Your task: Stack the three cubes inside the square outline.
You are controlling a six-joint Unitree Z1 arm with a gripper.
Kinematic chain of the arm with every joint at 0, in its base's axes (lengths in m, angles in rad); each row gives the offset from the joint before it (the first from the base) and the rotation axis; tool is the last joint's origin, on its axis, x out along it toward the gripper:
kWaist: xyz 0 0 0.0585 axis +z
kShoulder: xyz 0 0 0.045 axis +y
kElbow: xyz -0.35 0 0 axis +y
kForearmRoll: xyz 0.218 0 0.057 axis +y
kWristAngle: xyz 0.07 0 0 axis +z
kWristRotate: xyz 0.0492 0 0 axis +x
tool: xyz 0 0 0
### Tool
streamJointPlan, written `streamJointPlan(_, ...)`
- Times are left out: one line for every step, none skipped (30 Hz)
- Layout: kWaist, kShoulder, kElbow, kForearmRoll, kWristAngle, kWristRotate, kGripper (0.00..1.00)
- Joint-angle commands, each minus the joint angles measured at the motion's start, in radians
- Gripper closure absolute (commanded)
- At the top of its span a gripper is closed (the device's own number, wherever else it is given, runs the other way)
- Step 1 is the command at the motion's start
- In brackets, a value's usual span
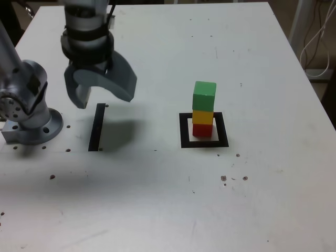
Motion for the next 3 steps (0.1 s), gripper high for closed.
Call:
streamJointPlan(0.001, 0.006, 0.016, -0.006, -0.004, -0.004, 0.01)
streamJointPlan(0.001, 0.005, 0.023, -0.008, -0.005, -0.005, 0.01)
streamJointPlan(0.001, 0.005, 0.030, -0.010, -0.005, -0.006, 0.01)
